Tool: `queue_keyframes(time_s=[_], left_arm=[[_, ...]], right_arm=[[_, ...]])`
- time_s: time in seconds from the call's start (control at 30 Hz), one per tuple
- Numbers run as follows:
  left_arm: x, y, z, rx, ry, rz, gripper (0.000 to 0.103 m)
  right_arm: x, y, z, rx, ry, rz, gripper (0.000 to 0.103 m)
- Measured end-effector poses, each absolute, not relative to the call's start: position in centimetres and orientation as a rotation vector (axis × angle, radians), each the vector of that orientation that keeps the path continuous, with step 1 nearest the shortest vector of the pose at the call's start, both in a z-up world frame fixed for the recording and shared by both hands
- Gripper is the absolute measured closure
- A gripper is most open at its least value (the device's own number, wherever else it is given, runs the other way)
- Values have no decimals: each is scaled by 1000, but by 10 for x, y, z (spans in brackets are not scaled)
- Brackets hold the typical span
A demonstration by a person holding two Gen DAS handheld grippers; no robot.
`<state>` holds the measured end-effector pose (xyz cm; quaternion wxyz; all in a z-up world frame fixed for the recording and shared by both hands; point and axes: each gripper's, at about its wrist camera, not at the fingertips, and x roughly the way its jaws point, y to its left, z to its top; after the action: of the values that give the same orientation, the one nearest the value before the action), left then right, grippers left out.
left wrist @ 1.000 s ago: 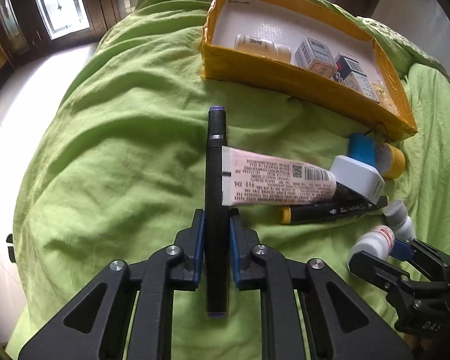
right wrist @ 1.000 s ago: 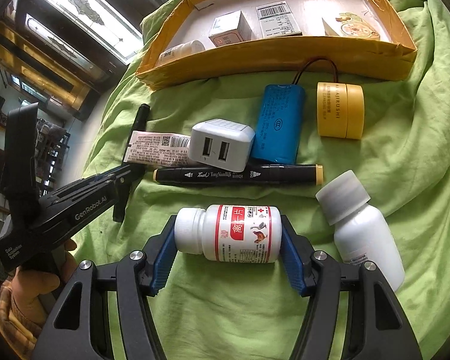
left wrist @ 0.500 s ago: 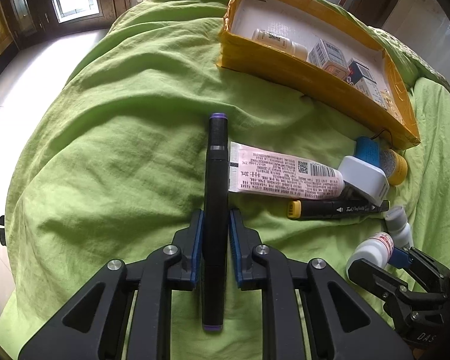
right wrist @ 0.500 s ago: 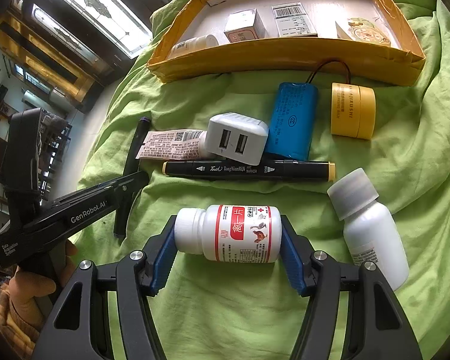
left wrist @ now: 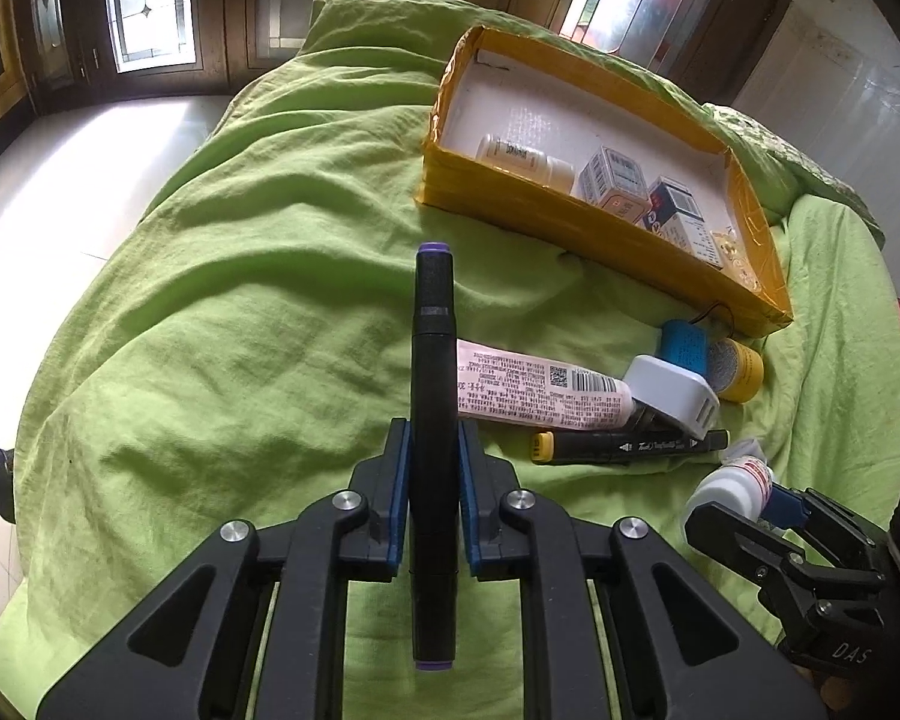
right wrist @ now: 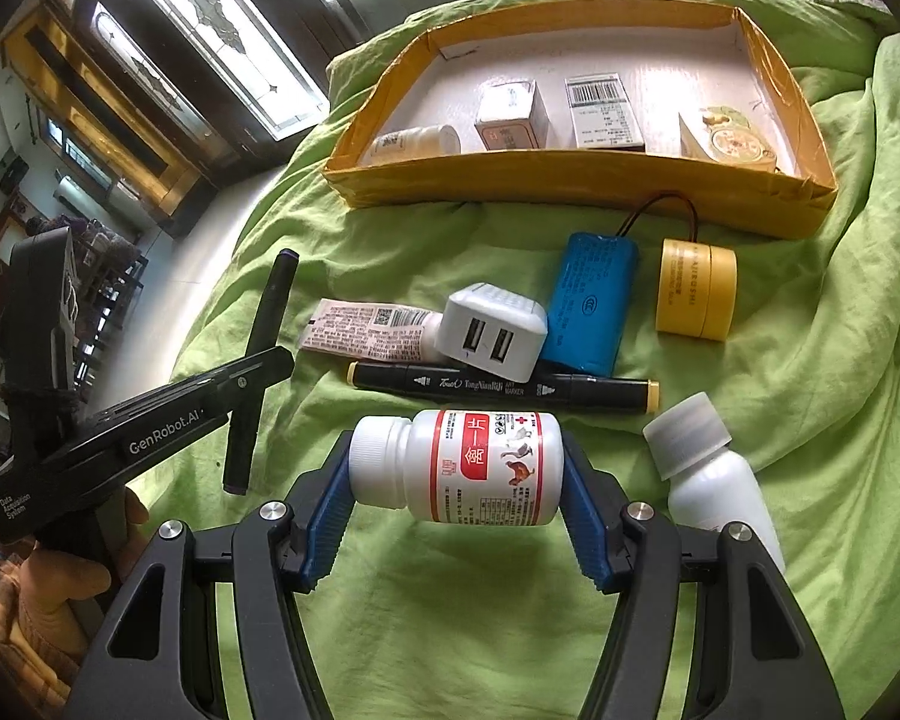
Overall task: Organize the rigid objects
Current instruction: 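Lift the red-labelled bottle and black marker above the duvet toward the tray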
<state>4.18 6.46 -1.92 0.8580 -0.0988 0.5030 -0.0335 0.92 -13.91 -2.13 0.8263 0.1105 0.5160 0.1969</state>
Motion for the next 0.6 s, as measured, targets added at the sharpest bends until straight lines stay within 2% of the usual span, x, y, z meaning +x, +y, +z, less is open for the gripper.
queue_keyframes(time_s=[0.6], left_arm=[[39, 59, -11, -233, 1005, -114, 91]], right_arm=[[9, -142, -11, 261, 1054, 432, 45]])
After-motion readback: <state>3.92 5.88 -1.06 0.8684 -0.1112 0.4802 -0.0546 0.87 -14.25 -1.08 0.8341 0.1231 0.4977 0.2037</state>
